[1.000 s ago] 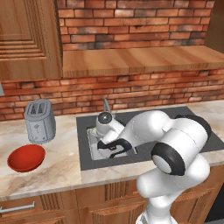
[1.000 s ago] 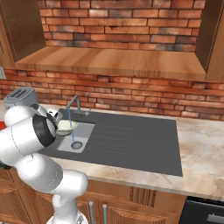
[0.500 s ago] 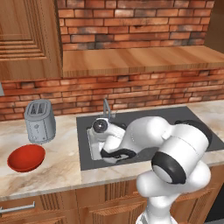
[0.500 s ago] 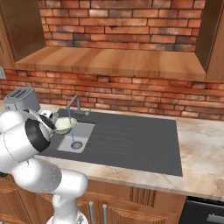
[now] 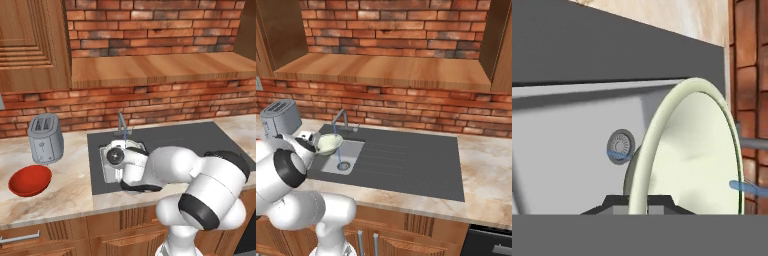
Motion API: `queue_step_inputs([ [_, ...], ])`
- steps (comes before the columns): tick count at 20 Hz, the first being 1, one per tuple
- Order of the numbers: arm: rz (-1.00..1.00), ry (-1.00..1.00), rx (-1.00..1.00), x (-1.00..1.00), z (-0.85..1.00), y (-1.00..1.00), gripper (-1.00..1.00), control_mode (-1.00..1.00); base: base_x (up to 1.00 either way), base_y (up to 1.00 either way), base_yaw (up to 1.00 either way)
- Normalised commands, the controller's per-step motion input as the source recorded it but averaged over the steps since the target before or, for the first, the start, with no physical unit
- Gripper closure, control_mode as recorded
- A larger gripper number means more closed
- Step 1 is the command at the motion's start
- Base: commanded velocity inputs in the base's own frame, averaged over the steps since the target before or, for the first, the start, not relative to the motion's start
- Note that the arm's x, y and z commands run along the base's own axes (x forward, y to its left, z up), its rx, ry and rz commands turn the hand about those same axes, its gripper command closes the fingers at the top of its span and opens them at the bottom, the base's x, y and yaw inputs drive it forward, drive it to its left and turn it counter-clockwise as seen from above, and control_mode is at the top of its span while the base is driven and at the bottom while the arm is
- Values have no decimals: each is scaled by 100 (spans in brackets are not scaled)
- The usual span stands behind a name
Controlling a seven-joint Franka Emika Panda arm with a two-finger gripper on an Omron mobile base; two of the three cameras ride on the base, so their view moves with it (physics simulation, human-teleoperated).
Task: Rinse each bowl for a few seconds and place them down in the sink or on the counter.
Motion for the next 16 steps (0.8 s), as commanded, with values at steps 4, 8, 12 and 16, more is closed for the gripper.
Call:
queue_step_inputs([
  [4,0,-4,3,-13,12,-22,100,-100,0,0,0],
  [8,0,0,7,-16,12,-21,100,-100,0,0,0],
  [12,0,0,10,-28,13,-36,100,-100,0,0,0],
  [16,0,0,9,-15,30,-33,100,-100,0,0,0],
])
